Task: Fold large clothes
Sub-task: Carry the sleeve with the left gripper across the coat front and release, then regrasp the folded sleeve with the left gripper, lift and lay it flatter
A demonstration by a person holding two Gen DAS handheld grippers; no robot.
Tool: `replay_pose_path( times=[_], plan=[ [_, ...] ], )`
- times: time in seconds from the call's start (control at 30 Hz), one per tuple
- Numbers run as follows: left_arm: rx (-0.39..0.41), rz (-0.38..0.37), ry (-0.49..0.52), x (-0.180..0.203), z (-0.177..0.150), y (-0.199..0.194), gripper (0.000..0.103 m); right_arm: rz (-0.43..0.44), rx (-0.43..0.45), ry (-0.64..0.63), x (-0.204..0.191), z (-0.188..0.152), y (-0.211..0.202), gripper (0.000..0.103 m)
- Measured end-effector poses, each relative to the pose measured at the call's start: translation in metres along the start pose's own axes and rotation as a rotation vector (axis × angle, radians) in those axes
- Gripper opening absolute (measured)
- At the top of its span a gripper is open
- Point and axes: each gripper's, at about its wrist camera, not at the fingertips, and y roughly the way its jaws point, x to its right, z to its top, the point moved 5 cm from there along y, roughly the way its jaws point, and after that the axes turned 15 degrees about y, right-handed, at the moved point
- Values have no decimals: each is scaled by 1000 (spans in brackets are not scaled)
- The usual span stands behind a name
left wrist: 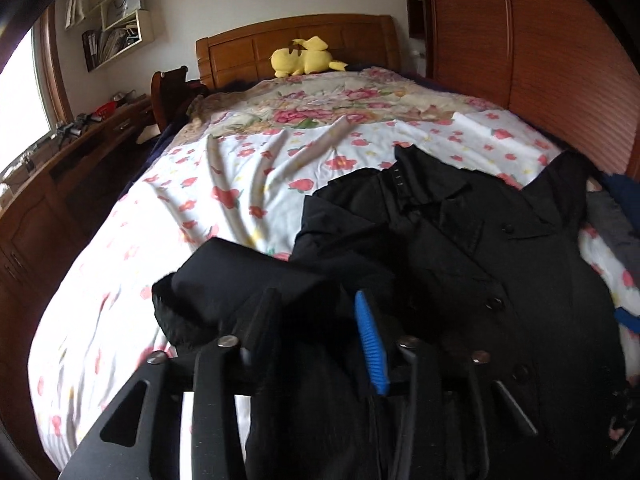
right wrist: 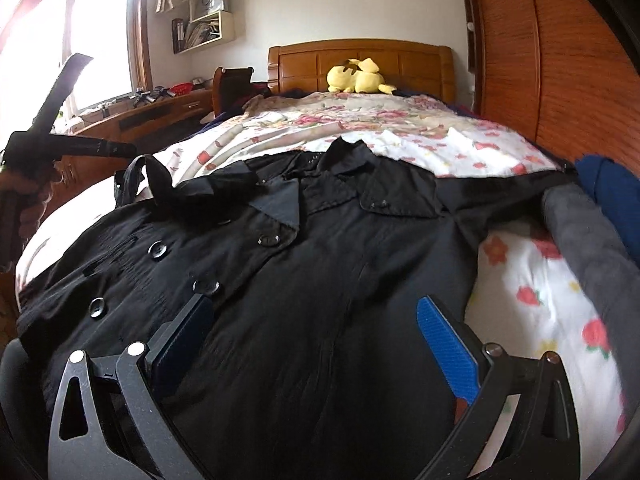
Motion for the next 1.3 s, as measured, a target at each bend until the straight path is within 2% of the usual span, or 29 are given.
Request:
replay_pose_path(
  times=[0.13,0.37,0.6,0.73,0.83,0.97,1.3],
  plan=[
    [16,-17,-41,-13,-15,-16,54,-3,-3,11,-1,-5,1,102],
    [9,-22,-111,-34,-55,-35,62,18,-26,51,-10,-8,-1,102],
    [34,37,-116,-43,-79,-61,64,50,-23,-40,-53,8,-14,102],
    [52,39,-107,-42,-90,-67,64,80,-29,-77,-85,23,-9,102],
    [42,29,-106,-47,-97,-56,64,86,-22,-91,-105,30,-3,102],
    [-14,21,-103,-61,-104,-29,64,97,-20,-113,-121,27,6,102],
    [-128,-25,-112,-82,-94,38,64,136,-44,-108,-125,10,34,102]
  ],
)
